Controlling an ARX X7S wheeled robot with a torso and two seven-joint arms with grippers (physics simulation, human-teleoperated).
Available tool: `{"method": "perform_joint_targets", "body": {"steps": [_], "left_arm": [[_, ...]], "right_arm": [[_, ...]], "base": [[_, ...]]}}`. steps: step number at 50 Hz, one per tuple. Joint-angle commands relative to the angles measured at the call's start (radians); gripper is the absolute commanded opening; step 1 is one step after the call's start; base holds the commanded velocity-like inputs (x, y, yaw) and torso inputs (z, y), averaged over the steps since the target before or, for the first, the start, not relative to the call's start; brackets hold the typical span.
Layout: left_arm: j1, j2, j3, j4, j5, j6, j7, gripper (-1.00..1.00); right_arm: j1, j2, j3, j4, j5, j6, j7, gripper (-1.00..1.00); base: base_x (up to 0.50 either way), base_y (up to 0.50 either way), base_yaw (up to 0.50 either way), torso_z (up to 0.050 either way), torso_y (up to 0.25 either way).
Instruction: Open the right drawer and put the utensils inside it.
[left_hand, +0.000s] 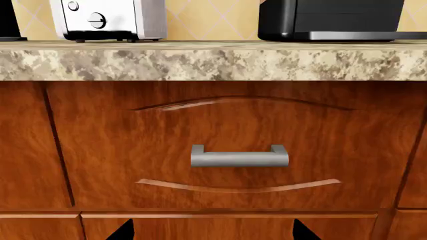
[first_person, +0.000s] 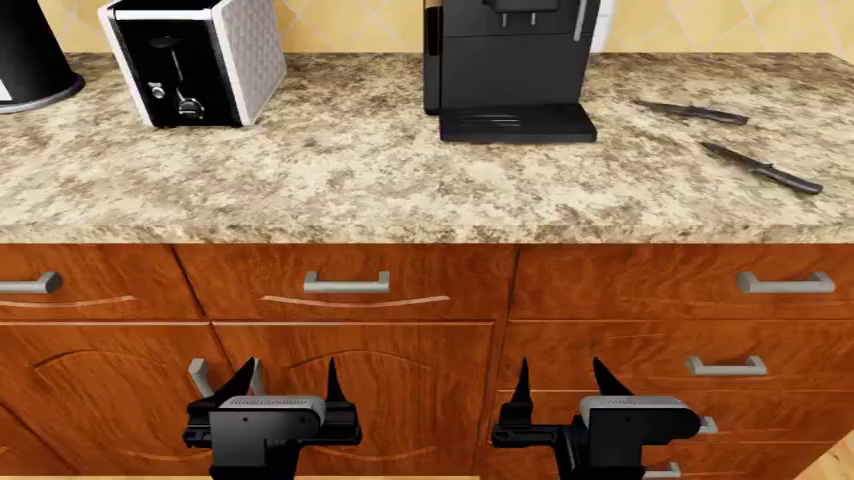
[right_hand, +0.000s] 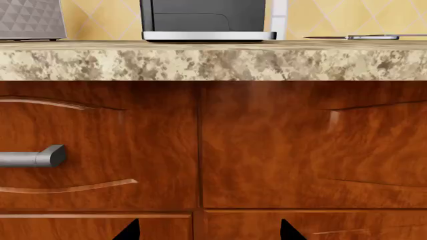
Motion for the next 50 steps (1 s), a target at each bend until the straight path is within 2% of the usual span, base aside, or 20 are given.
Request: {"method": "perform_joint_targets", "body": {"steps": [1, 5, 11, 28, 32, 39, 44, 50], "left_arm": [[-0.012, -0.014, 0.0, -0.008, -0.042, -0.024, -0.021, 1.0], [-0.048, -0.026, 0.033, -0.038, -0.028, -0.092, -0.065, 1.0], [-0.049, -0.039, 0.051, -0.029, -0.041, -0.116, -0.093, 1.0], [-0.044, -0.06, 0.054, -0.011, -0.097, -0.123, -0.143, 1.0], [-0.01, -0.083, 0.025, 0.14, -0.112, -0.191, -0.175, 1.0], [0.066, -0.136, -0.12, 0.527, -0.189, -0.361, -0.252, 1.0], [0.158, -0.164, -0.253, 0.714, -0.242, -0.391, -0.285, 1.0], [0.247, -0.185, -0.405, 0.847, -0.303, -0.404, -0.306, 1.0]], "right_arm": [[-0.003, 0.015, -0.023, -0.004, 0.014, 0.0, 0.02, 1.0], [0.004, 0.028, -0.042, -0.005, 0.034, 0.015, 0.04, 1.0], [0.002, 0.042, -0.06, -0.015, 0.052, 0.023, 0.058, 1.0], [0.008, 0.07, -0.086, -0.015, 0.083, 0.033, 0.093, 1.0], [0.009, 0.075, -0.091, -0.013, 0.089, 0.032, 0.099, 1.0], [0.008, 0.083, -0.102, -0.016, 0.095, 0.033, 0.107, 1.0], [0.008, 0.088, -0.108, -0.018, 0.1, 0.035, 0.114, 1.0], [0.009, 0.094, -0.115, -0.016, 0.108, 0.033, 0.123, 1.0]], "base": [[0.0, 0.0, 0.0, 0.0, 0.0], [0.0, 0.0, 0.0, 0.0, 0.0], [0.0, -0.03, 0.0, 0.0, 0.0], [0.0, -0.49, 0.0, 0.0, 0.0], [0.0, -0.5, 0.0, 0.0, 0.0], [0.0, -0.5, 0.0, 0.0, 0.0], [0.0, -0.45, 0.0, 0.0, 0.0], [0.0, -0.24, 0.0, 0.0, 0.0]]}}
